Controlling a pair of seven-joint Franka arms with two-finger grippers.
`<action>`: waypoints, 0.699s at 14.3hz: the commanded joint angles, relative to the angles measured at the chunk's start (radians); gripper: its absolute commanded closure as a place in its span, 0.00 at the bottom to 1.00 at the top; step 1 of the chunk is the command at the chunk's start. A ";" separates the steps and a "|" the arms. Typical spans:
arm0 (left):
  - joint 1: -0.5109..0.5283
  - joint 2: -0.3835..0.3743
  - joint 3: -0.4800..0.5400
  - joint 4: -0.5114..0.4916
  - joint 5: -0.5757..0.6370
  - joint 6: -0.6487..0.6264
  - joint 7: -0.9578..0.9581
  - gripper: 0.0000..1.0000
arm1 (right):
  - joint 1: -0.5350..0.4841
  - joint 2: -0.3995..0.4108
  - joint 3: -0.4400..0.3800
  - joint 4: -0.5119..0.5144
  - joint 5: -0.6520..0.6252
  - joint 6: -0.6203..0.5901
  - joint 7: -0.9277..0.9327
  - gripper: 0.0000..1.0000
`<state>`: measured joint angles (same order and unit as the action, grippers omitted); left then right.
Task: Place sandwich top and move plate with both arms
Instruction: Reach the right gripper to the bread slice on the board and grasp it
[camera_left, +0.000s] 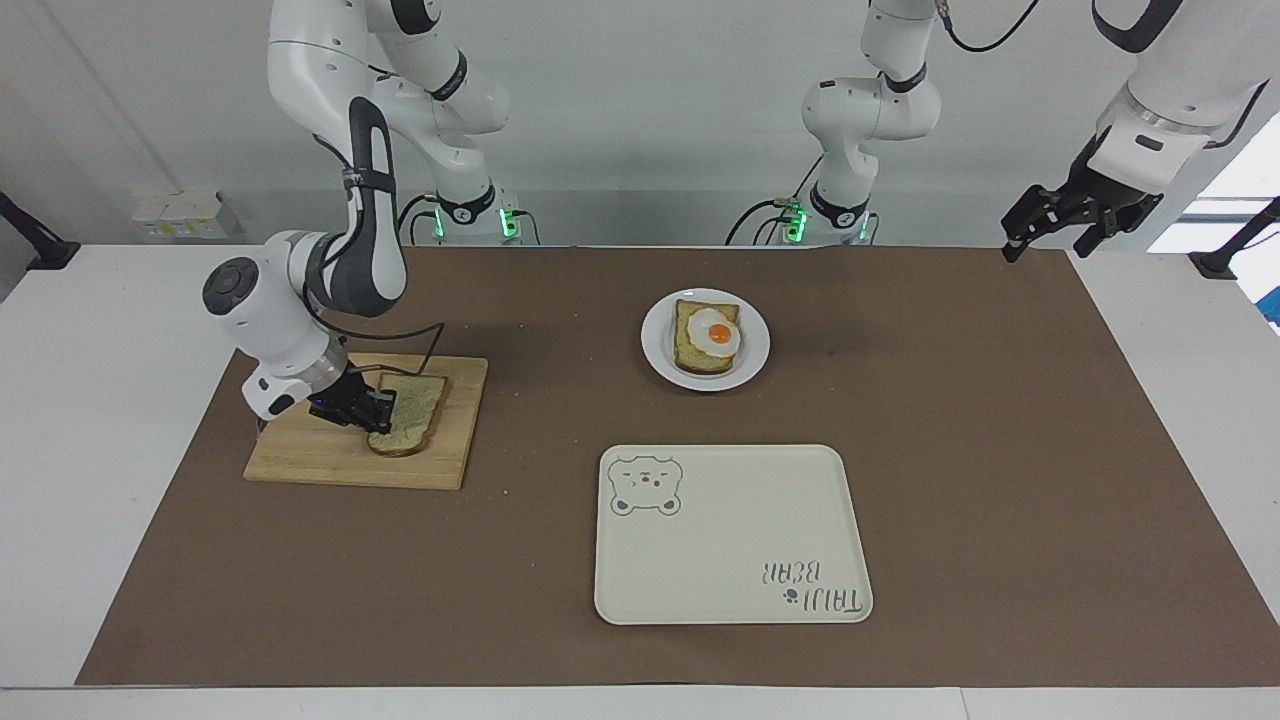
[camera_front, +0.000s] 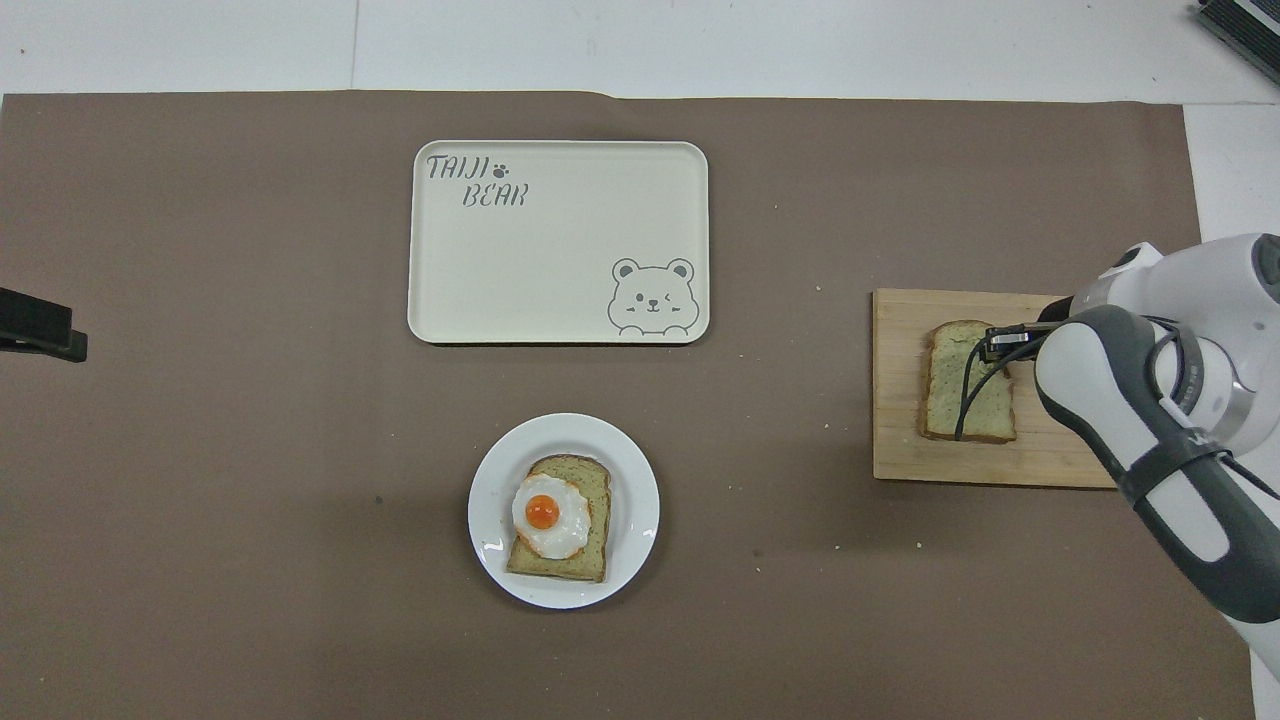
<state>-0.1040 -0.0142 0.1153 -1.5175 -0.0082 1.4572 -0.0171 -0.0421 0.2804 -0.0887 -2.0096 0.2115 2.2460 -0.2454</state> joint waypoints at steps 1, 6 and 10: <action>0.012 -0.016 -0.006 -0.018 -0.015 -0.003 -0.006 0.00 | 0.008 0.017 0.006 0.021 -0.001 0.000 -0.025 1.00; 0.012 -0.016 -0.006 -0.018 -0.015 -0.003 -0.006 0.00 | 0.008 0.010 0.006 0.100 -0.003 -0.112 -0.026 1.00; 0.012 -0.016 -0.006 -0.018 -0.015 -0.003 -0.006 0.00 | 0.008 -0.036 0.018 0.170 0.003 -0.308 -0.038 1.00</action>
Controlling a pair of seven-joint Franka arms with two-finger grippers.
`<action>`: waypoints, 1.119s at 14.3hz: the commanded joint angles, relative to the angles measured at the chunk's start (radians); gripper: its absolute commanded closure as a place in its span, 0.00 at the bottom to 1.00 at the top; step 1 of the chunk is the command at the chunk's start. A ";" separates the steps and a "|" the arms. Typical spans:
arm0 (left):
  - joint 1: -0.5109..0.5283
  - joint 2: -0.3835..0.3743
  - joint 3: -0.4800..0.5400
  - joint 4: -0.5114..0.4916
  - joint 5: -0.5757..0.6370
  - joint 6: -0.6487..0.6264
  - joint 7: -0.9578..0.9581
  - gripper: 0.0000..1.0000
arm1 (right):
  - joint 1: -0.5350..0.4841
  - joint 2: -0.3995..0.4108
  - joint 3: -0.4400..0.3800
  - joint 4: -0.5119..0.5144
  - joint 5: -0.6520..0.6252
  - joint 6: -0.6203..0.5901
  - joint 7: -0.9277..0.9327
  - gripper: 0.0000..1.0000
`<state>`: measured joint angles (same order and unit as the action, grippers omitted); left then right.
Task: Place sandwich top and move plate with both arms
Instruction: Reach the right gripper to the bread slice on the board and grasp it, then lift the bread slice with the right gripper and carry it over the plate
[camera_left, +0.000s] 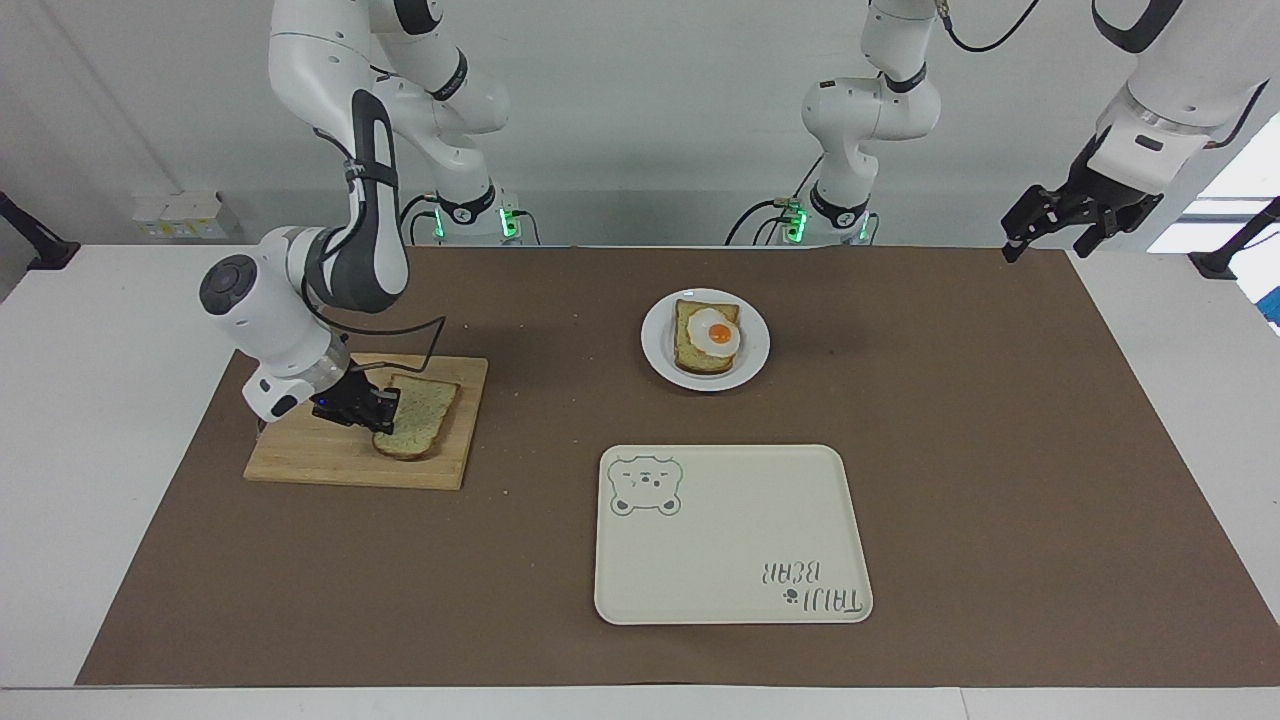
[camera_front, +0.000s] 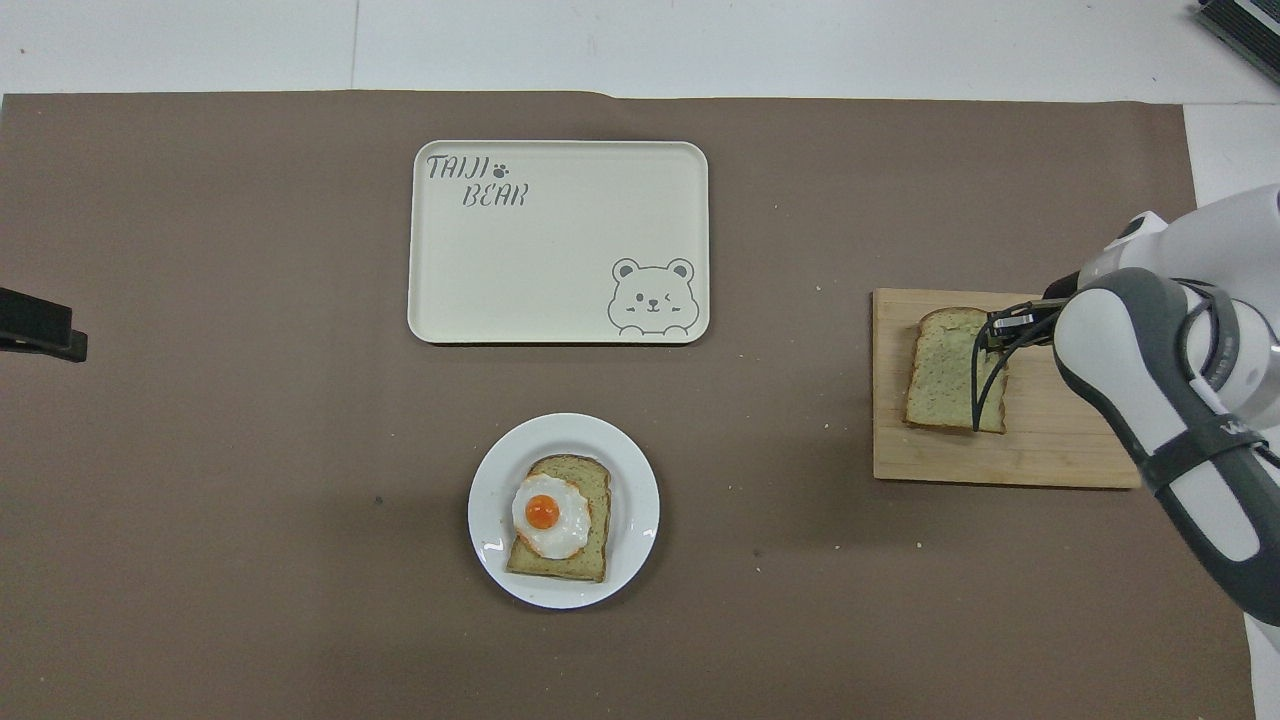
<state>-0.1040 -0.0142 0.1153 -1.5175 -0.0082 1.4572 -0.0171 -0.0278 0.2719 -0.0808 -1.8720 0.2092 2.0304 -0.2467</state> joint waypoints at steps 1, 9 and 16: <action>0.012 -0.016 -0.006 -0.017 -0.015 -0.003 -0.006 0.00 | -0.003 -0.034 0.016 0.054 0.012 -0.135 -0.037 1.00; 0.012 -0.016 -0.006 -0.018 -0.013 -0.003 -0.006 0.00 | 0.043 -0.068 0.125 0.089 0.065 -0.246 0.094 1.00; 0.012 -0.016 -0.006 -0.017 -0.015 -0.003 -0.007 0.00 | 0.222 -0.089 0.128 0.065 0.068 -0.228 0.332 1.00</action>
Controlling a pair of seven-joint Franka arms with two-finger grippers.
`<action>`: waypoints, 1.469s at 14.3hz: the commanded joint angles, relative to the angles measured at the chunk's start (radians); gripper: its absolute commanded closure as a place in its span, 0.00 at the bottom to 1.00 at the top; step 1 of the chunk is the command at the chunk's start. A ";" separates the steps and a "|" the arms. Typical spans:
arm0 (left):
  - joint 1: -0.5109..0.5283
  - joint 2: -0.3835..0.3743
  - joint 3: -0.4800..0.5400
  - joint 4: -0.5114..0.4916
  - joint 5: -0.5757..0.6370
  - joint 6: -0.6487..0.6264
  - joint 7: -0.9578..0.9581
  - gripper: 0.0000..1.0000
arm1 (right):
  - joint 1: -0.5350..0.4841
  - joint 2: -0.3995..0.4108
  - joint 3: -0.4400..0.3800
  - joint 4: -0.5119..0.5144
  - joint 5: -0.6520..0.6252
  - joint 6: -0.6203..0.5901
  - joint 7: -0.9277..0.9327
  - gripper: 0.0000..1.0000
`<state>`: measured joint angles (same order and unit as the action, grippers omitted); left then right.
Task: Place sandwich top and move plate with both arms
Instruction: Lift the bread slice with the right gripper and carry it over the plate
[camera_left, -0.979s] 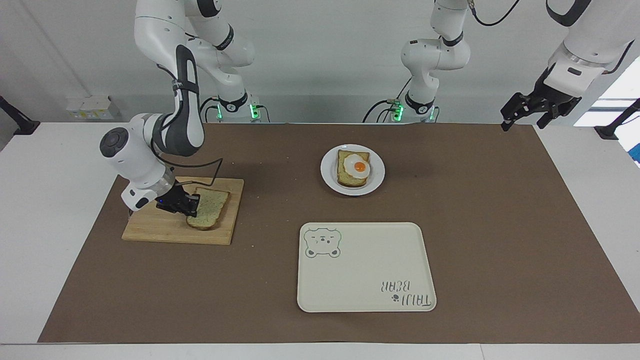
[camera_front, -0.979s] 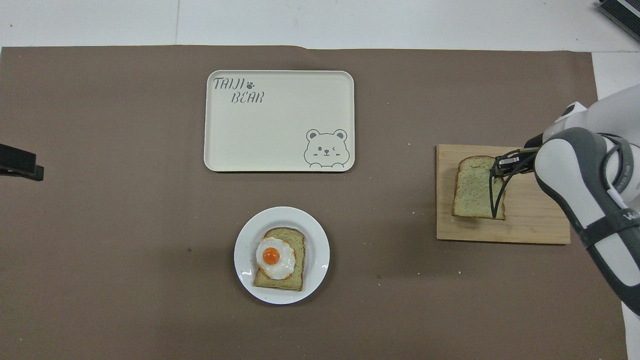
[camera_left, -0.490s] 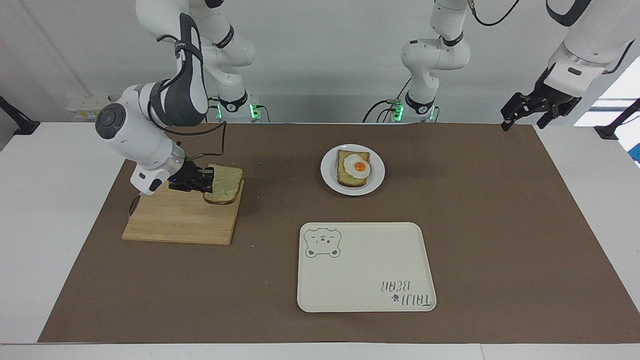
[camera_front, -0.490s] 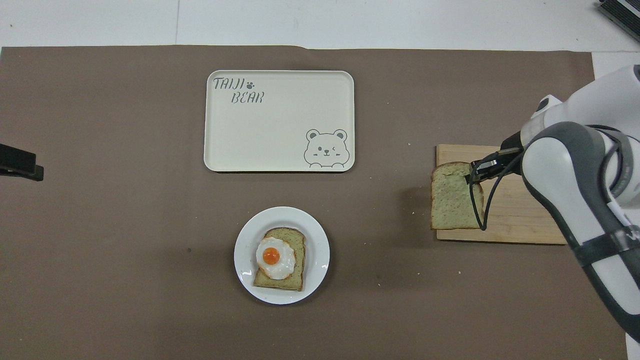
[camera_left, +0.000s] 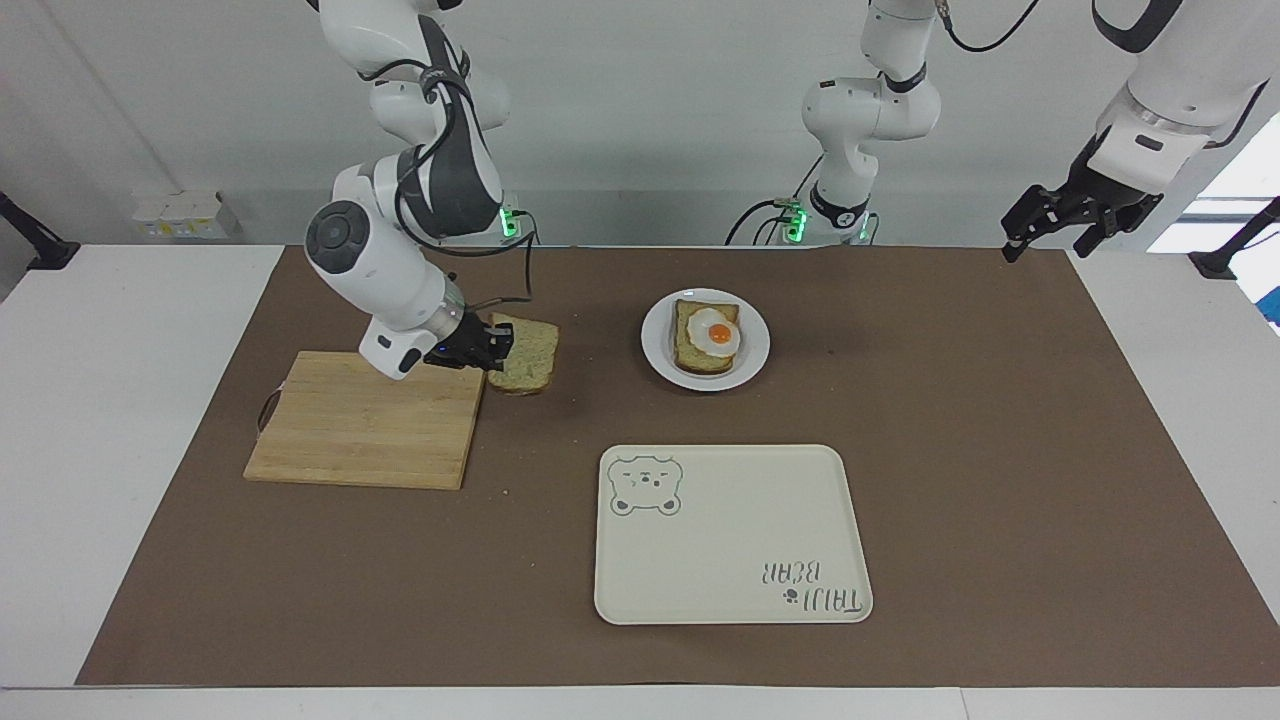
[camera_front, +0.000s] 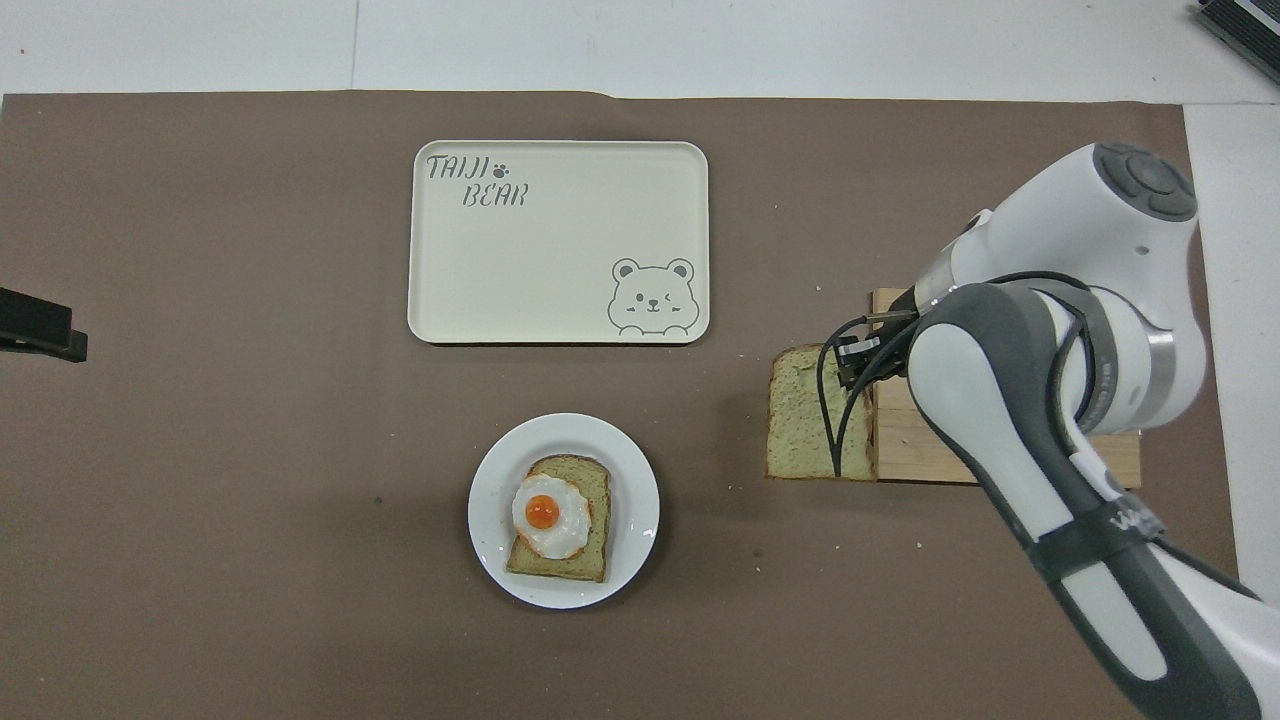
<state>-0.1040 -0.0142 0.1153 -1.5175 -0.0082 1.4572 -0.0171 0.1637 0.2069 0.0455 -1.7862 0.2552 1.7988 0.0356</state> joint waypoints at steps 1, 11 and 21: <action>0.012 -0.016 -0.006 -0.018 -0.015 -0.003 -0.006 0.00 | 0.054 -0.023 0.002 -0.025 0.022 0.005 0.073 1.00; 0.012 -0.016 -0.006 -0.018 -0.015 -0.003 -0.006 0.00 | 0.250 -0.093 0.014 -0.117 0.231 0.073 0.297 1.00; 0.012 -0.016 -0.006 -0.018 -0.015 -0.003 -0.006 0.00 | 0.388 -0.020 0.014 -0.196 0.289 0.306 0.268 1.00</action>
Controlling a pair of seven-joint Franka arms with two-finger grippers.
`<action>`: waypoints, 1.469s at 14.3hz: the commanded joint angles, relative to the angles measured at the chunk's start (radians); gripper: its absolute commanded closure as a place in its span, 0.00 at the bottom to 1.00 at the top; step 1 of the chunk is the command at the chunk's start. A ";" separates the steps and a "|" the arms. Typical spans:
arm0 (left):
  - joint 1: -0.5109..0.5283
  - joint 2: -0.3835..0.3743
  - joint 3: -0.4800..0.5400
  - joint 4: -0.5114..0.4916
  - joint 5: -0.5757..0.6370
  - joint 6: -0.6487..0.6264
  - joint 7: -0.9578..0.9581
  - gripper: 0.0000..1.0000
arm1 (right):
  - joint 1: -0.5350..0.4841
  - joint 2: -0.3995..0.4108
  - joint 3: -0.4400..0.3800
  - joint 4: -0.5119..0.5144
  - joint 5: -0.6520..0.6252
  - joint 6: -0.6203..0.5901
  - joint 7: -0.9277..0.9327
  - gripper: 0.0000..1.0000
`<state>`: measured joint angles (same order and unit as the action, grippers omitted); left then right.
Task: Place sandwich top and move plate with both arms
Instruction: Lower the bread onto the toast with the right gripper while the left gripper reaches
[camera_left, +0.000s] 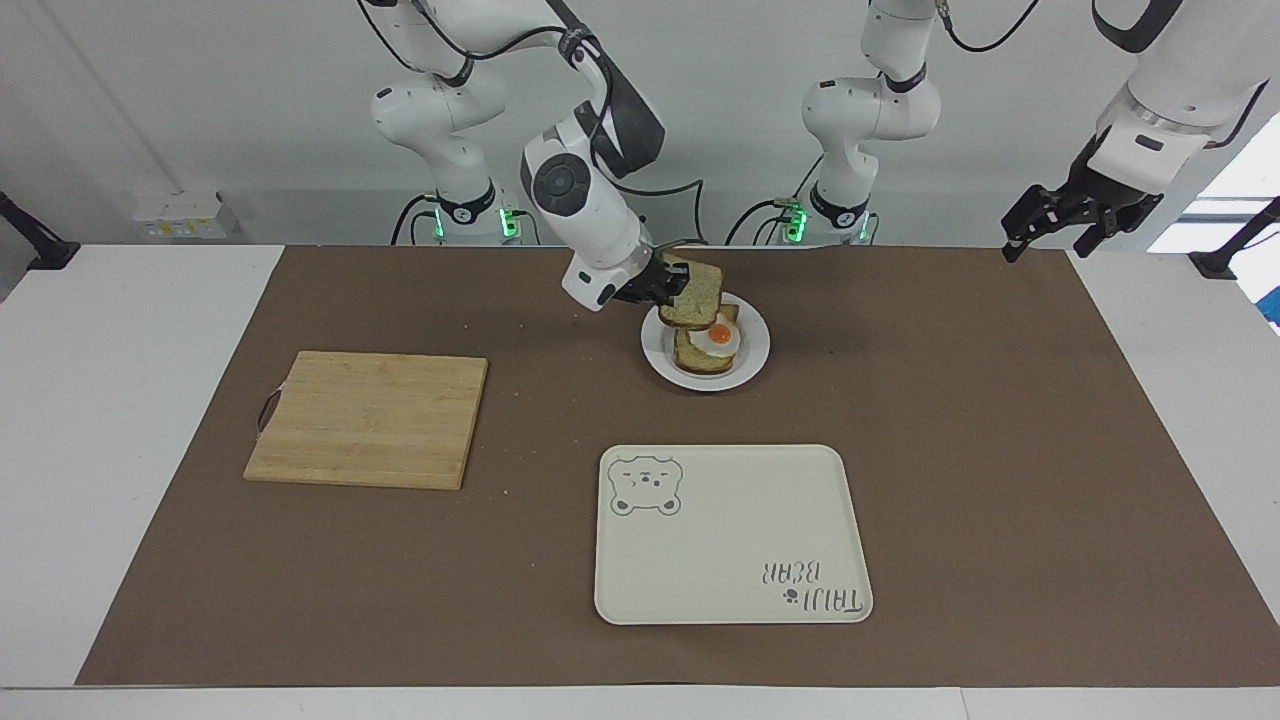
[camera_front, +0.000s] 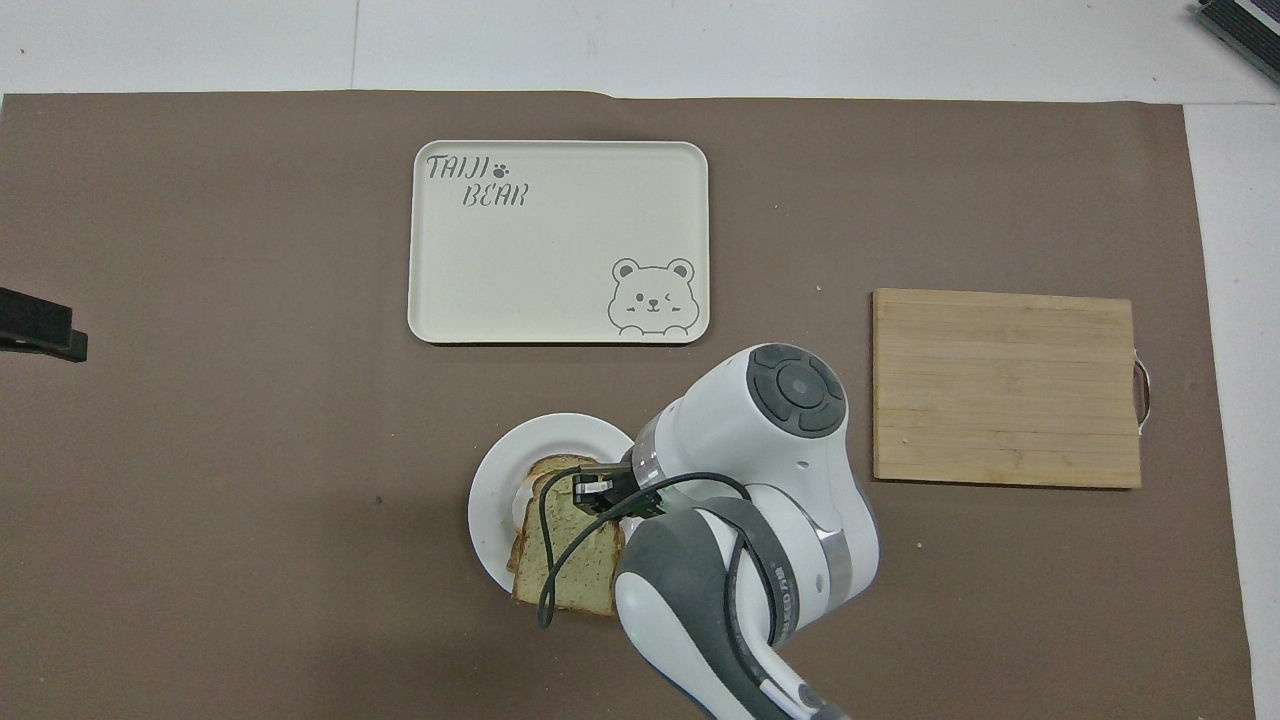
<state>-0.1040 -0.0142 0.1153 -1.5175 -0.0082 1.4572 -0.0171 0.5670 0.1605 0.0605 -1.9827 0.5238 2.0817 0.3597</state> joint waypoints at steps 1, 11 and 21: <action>0.012 -0.016 -0.006 -0.018 -0.015 -0.003 -0.006 0.00 | -0.010 0.043 -0.001 0.001 0.021 0.064 -0.057 1.00; 0.010 -0.036 -0.013 -0.079 -0.064 0.049 -0.006 0.00 | 0.047 0.109 0.002 0.002 0.021 0.118 -0.166 1.00; -0.049 -0.127 -0.023 -0.404 -0.130 0.236 0.008 0.00 | 0.017 0.053 -0.008 0.062 -0.057 0.091 -0.185 0.00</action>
<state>-0.1305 -0.0468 0.0836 -1.7704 -0.1202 1.6000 -0.0172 0.6072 0.2518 0.0525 -1.9202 0.5046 2.1826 0.1999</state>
